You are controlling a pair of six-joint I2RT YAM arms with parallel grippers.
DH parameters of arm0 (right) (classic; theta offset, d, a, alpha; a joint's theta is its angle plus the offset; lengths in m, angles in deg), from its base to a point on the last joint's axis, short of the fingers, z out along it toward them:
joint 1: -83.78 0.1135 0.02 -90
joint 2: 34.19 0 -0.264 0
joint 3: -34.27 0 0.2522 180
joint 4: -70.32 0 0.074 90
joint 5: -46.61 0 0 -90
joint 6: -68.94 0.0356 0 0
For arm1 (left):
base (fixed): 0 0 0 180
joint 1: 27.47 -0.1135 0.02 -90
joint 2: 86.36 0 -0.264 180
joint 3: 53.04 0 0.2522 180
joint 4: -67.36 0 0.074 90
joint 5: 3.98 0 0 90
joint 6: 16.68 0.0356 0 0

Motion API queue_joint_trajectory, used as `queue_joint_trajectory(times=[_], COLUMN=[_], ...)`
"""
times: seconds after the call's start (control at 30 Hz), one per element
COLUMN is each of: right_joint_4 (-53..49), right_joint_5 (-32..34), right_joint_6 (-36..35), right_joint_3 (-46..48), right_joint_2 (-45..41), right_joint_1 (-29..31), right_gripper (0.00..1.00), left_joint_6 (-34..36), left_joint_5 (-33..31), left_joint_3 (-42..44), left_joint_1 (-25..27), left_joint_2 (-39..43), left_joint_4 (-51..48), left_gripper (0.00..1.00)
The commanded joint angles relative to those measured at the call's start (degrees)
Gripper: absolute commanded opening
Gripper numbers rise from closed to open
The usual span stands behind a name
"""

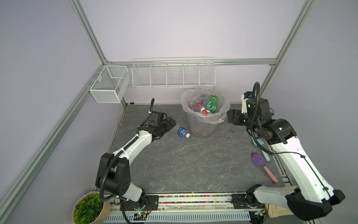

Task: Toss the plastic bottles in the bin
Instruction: 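Withdraw the right gripper while the left gripper reaches toward the blue-label bottle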

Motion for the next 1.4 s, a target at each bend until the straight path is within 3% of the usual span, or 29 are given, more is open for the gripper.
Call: queue_joint_trajectory(times=[0.0,0.17,0.87,1.37], right_joint_4=[-1.2,-1.2,-0.7,-0.61], right_joint_5=[1.26,1.89,2.05,1.49], right_joint_6=[2.4,2.76,4.19,4.87], right_joint_3=[2.42,4.79,8.59,9.73], right_joint_2=[-2.4,-4.57,-7.81,-8.95], right_joint_1=[-0.86,-1.08,-2.27,-3.6], right_gripper=[0.89,0.89,0.89,0.89], left_joint_6=[-0.55,-3.1,-9.11,-13.88], left_joint_5=[1.25,1.82,-6.65,-14.17], left_joint_3=[-5.17,-7.35,-13.98,-28.11], left_joint_1=[-0.25,0.02,3.72,7.02], left_joint_2=[-6.38,-12.84,-18.53,-26.31], left_joint_4=[-4.1,-3.21,-8.06,-26.76], left_gripper=[0.97,0.94,0.99,1.0])
